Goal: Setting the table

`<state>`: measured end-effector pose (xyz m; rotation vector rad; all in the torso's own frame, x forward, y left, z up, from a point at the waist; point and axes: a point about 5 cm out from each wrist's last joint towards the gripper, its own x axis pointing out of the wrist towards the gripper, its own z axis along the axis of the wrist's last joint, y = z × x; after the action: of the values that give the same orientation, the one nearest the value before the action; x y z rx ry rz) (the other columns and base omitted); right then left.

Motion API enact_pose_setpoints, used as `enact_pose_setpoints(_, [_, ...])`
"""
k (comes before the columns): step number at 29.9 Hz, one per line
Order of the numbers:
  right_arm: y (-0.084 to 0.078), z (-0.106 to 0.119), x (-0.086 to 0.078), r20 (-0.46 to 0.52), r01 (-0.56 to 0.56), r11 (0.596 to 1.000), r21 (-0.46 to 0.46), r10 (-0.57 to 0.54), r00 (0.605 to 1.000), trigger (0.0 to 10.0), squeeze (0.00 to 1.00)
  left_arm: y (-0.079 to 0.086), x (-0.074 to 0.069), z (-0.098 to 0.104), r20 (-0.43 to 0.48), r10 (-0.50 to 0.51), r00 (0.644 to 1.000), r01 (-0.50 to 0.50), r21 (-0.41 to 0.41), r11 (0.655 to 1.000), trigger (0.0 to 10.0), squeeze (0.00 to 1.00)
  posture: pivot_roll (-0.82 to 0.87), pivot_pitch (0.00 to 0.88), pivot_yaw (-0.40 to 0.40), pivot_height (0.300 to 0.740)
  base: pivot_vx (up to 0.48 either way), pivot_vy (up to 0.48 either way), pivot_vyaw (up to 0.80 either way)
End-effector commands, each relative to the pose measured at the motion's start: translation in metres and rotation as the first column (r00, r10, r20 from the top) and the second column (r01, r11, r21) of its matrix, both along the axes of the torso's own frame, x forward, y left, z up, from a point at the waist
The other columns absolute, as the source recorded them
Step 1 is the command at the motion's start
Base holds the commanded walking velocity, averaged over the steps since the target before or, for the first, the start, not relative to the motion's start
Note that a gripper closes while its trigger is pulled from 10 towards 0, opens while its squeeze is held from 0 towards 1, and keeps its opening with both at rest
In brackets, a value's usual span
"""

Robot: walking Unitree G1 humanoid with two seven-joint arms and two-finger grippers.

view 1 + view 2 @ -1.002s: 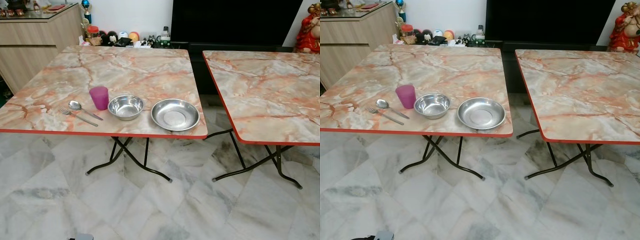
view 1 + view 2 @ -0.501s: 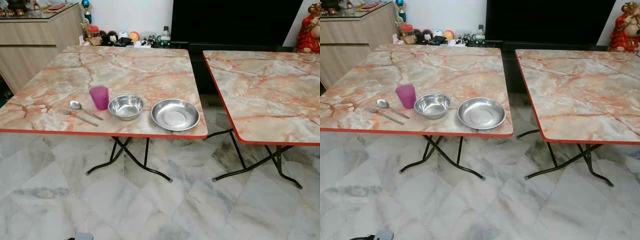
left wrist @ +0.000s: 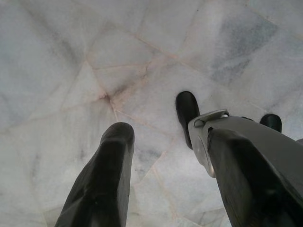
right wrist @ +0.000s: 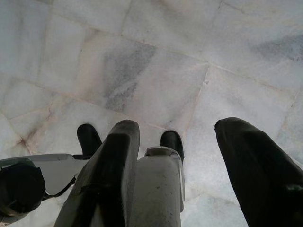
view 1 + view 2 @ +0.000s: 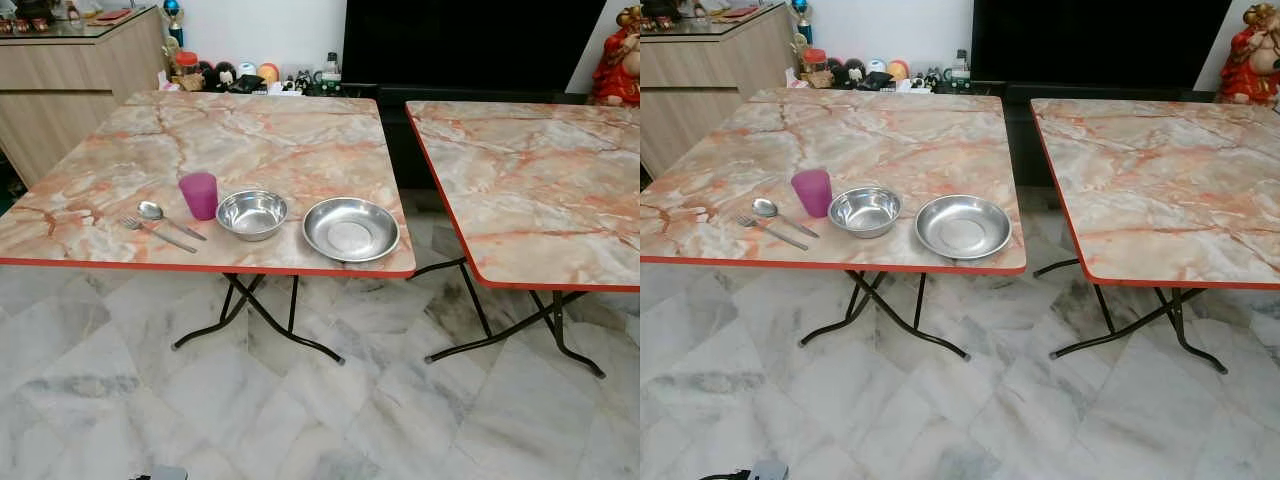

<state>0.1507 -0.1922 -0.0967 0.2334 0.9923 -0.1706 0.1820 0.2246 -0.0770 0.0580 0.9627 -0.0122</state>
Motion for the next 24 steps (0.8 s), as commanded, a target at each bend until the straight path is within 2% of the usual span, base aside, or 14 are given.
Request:
enact_pose_setpoints(1, [-0.0007, -0.0017, -0.0046, -0.016, 0.003, 1.000, -0.001, -0.003, 1.000, 10.0, 0.00, 0.0008, -0.0053, -0.0026, -0.024, -0.001, 1.000, 0.001, 0.002, 1.000, 10.0, 0.00, -0.01, 0.055, 0.002, 0.740, 0.000, 0.000, 0.00])
enact_pose_setpoints(15, [-0.0004, -0.0010, -0.0025, -0.005, 0.026, 1.000, 0.005, -0.026, 1.000, 10.0, 0.00, 0.0011, -0.0015, -0.0007, -0.010, 0.006, 1.000, -0.006, 0.005, 1.000, 10.0, 0.00, -0.01, 0.070, 0.002, 0.740, 0.000, 0.000, 0.00])
enact_pose_setpoints(24, [0.0014, -0.0025, -0.0057, -0.024, -0.007, 1.000, -0.006, 0.007, 1.000, 10.0, 0.00, 0.0000, -0.0029, -0.0018, -0.017, 0.022, 1.000, -0.022, -0.004, 1.000, 10.0, 0.00, -0.01, 0.079, 0.001, 0.740, 0.027, 0.000, 0.00])
